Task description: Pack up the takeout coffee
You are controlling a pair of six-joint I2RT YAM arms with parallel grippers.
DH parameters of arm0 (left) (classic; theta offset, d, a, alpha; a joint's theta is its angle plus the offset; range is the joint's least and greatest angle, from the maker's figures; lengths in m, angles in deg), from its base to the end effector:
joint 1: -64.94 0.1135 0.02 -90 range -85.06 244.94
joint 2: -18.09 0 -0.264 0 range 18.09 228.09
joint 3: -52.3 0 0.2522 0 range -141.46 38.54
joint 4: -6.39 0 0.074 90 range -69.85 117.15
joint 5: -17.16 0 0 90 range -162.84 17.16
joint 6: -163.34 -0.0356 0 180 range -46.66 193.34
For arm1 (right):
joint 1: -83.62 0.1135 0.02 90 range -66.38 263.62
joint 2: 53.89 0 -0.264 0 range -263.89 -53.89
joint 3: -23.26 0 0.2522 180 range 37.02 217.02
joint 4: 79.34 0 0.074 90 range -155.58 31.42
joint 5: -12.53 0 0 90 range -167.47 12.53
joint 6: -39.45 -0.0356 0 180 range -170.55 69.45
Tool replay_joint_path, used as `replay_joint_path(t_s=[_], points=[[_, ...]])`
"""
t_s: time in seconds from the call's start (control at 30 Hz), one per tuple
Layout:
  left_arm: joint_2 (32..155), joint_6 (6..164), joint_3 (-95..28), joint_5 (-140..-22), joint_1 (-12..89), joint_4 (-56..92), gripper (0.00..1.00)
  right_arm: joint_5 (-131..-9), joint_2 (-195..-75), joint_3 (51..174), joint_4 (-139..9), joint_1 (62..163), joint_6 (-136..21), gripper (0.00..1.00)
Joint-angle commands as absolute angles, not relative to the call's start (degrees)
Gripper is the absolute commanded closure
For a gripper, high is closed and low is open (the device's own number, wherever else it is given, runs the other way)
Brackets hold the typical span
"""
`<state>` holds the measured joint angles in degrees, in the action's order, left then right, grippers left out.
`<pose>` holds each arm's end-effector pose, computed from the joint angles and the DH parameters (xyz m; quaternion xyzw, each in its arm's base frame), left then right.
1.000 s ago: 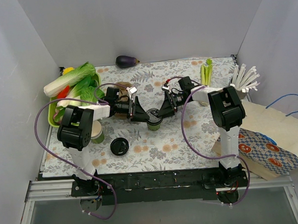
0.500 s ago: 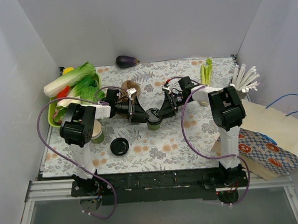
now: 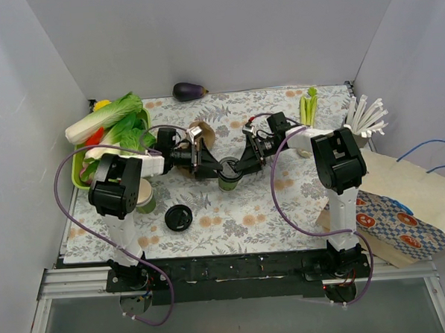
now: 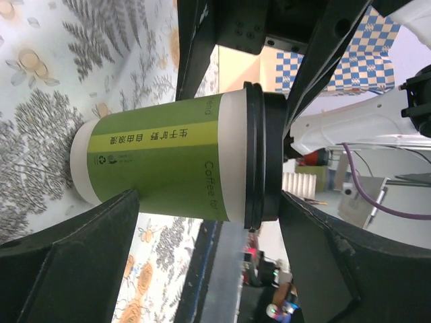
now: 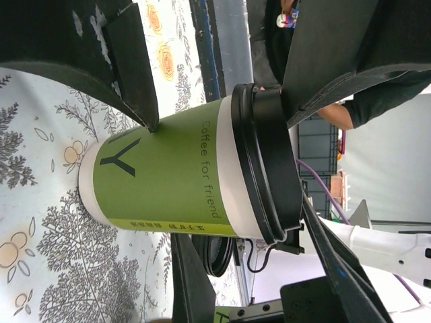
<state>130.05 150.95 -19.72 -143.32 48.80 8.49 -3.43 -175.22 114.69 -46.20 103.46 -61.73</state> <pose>0.3517 -0.1367 0.1389 0.1798 -0.7613 0.6027 0.1579 0.3777 0.1727 0.1386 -0.1986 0.7636 0.6140 0.0228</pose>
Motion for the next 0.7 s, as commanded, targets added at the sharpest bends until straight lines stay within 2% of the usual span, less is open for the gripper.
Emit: replay_joint_path(t_s=[0.0,0.27,0.5,0.67], points=[[124.27,146.56,-23.51,-140.7,49.56,8.55,0.16,-5.49,-176.41,117.61,-46.42,103.57,-59.08,0.22],[128.39,148.93,-24.92,-140.87,49.21,4.69,0.16,-6.19,-176.67,117.79,-45.1,104.1,-58.2,0.22],[130.59,149.37,-24.66,-140.26,49.03,4.24,0.21,-6.37,-176.93,118.67,-44.57,104.28,-58.46,0.22],[131.82,155.94,-20.89,-139.73,49.03,-0.32,0.26,-6.63,-176.76,118.67,-43.96,104.28,-58.2,0.21]])
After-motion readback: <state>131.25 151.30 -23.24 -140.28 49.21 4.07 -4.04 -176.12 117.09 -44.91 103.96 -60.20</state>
